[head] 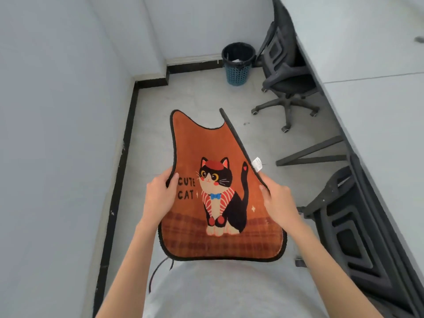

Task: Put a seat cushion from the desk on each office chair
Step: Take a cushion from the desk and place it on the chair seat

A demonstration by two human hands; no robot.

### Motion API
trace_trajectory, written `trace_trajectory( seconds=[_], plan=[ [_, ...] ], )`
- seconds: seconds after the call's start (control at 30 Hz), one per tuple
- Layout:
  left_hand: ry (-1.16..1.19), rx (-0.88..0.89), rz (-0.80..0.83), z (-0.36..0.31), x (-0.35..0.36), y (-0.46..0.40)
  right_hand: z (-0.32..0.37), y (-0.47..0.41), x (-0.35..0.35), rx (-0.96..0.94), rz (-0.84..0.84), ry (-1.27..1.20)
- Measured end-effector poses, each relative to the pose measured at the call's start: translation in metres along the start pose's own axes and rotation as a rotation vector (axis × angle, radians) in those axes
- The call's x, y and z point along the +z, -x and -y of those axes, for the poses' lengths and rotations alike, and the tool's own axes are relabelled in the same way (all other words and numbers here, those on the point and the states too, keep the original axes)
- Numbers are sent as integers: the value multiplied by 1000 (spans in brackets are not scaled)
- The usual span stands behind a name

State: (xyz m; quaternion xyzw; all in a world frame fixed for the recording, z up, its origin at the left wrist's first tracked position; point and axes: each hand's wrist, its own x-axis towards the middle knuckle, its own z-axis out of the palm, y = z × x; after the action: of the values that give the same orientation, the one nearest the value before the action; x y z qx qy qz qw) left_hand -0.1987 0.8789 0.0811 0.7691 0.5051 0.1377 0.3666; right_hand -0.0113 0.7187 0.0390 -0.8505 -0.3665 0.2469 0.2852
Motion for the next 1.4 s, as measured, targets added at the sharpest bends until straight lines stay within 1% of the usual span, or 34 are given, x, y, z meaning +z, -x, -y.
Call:
trace_trajectory(
  seconds=[0.1,0.2,0.37,0.53,0.67,0.77,0.83,0.93,1.03,1.1,1.17,1.3,1.4],
  plan=[
    [-55,113,105,-30,11,-81,1,-46,-11,94,-107,-53],
    [-92,206,167,-60,35,-153,-2,-104,-24,169,-172,-108],
    [-121,327,193,-125,83,-268,-11,-221,-68,184,-265,-163],
    [-110,441,197,-208,115,-372,-17,-330,-138,138,-363,-116],
    [-87,546,221,-270,145,-443,-23,-391,-189,181,-506,-154],
    [-45,628,280,-315,176,-494,-34,-428,-216,238,-614,-172],
    [-2,692,350,-347,199,-529,-50,-453,-234,286,-681,-203],
    [-12,756,497,-397,238,-585,-78,-490,-260,378,-771,-252],
    [-8,776,676,-454,278,-638,-101,-524,-288,489,-862,-286],
    [-23,805,744,-489,305,-666,-114,-541,-304,562,-930,-289],
    [-77,855,786,-523,332,-692,-127,-554,-319,624,-999,-289],
    [-226,961,777,-577,392,-735,-157,-574,-341,738,-1095,-286],
    [-306,916,798,-587,439,-756,-185,-584,-340,856,-1098,-337]
  ],
)
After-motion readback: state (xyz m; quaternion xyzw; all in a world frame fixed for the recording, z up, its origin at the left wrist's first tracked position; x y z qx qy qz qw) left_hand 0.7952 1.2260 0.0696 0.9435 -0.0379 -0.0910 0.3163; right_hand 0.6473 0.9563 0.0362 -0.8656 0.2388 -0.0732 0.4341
